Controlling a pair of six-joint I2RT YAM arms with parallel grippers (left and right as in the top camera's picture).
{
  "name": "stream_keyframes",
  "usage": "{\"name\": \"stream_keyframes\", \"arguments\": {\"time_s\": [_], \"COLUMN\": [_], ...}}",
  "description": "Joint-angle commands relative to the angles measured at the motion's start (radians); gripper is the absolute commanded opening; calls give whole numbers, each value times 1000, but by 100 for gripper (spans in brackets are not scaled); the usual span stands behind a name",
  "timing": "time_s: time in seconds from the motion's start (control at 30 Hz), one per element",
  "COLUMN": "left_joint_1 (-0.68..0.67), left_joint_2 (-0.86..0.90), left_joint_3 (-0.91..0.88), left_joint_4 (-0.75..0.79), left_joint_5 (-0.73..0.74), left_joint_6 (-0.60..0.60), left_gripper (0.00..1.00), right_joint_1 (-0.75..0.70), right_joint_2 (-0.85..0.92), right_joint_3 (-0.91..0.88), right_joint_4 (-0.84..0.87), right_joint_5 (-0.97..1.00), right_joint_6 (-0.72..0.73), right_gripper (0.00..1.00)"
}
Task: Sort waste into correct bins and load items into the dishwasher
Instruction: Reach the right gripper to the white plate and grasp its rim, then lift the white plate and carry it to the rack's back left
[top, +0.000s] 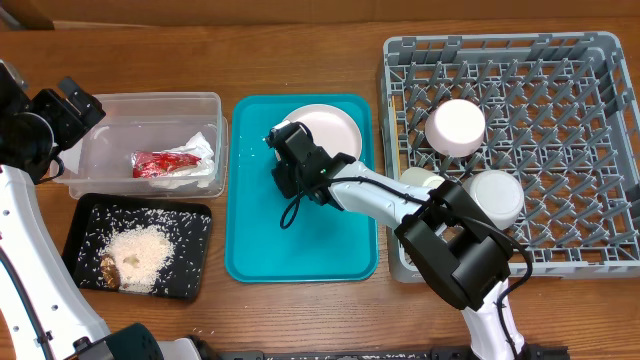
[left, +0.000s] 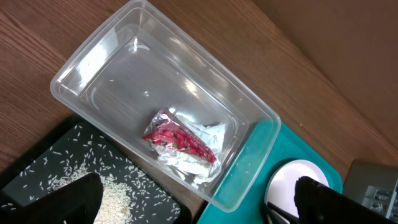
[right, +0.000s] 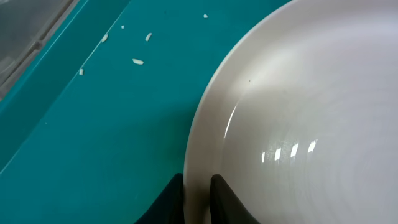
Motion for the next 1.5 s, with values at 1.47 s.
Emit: {"name": "stream_keyframes", "arguments": {"time_s": [1.47], "left_joint_1": [0], "left_joint_2": [1], "left_joint_3": [6], "left_joint_4": [0], "left_joint_5": [5], "left_joint_6": [-9], "left_gripper": [100], "right_joint_1": [-735], "right_joint_2": [-512], "right_joint_3": [-115], "right_joint_4": [-260], "right_joint_5": [-1030], "right_joint_6": [64], "right_gripper": [4]}}
